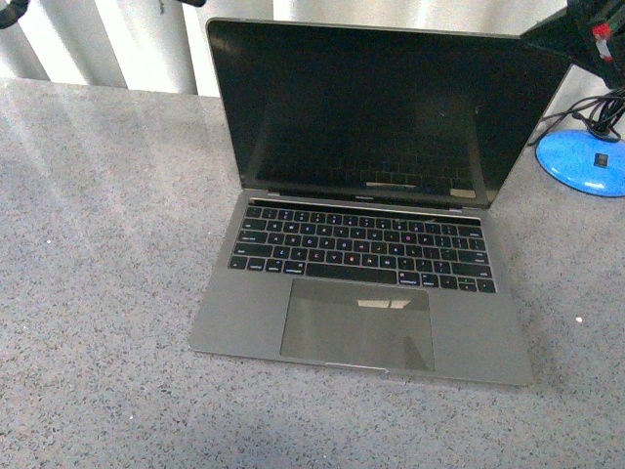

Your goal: Close laptop

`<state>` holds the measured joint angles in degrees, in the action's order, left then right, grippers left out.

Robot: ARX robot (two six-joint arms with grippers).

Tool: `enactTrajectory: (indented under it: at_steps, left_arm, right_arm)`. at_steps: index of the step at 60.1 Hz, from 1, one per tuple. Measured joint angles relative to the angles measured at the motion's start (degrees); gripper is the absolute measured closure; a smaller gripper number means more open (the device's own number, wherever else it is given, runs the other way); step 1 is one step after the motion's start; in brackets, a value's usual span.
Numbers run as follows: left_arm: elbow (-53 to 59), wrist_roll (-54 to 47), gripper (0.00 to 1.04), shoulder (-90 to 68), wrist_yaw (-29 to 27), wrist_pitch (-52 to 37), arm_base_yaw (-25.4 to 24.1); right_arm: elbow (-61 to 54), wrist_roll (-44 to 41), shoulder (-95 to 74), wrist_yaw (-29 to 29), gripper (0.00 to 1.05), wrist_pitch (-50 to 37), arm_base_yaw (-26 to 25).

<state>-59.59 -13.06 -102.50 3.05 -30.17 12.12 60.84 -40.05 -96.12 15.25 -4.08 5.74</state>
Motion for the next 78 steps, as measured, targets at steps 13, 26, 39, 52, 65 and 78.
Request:
enactTrajectory:
  at_steps: [13,26,39,52,65,78]
  left_arm:
    - [-9.2,-3.0,0.21,-5.9,0.7,3.7,1.9]
    - [-12.6,-6.4,0.58,-8.0,1.7,9.7,4.5]
    - [-13.7,-8.8,1.01,-9.4,3.3,14.6,6.2]
    - [-13.8,-11.2,1.01,-9.7,3.9,16.1,6.5]
    - [-14.9,-12.4,1.01,-10.3,4.5,17.2,6.7]
    - [-14.8,-12.9,1.01,-10.3,5.1,17.9,6.9]
  right_arm:
    - [6.4,0.5,-5.3,-1.0,0.36,-0.3,-0.2]
    - [10.2,0.1,-9.9,0.3,0.74,0.4,-0.5]
    - [14.9,-0.7,-13.5,-0.2,1.04,2.0,0.2]
    - [15.5,-0.7,-13.6,-0.2,1.04,2.6,1.5]
    - [14.8,-0.2,-13.6,0.0,1.04,2.4,2.3]
    - [10.4,1.5,-13.2,0.2,1.04,0.9,2.3]
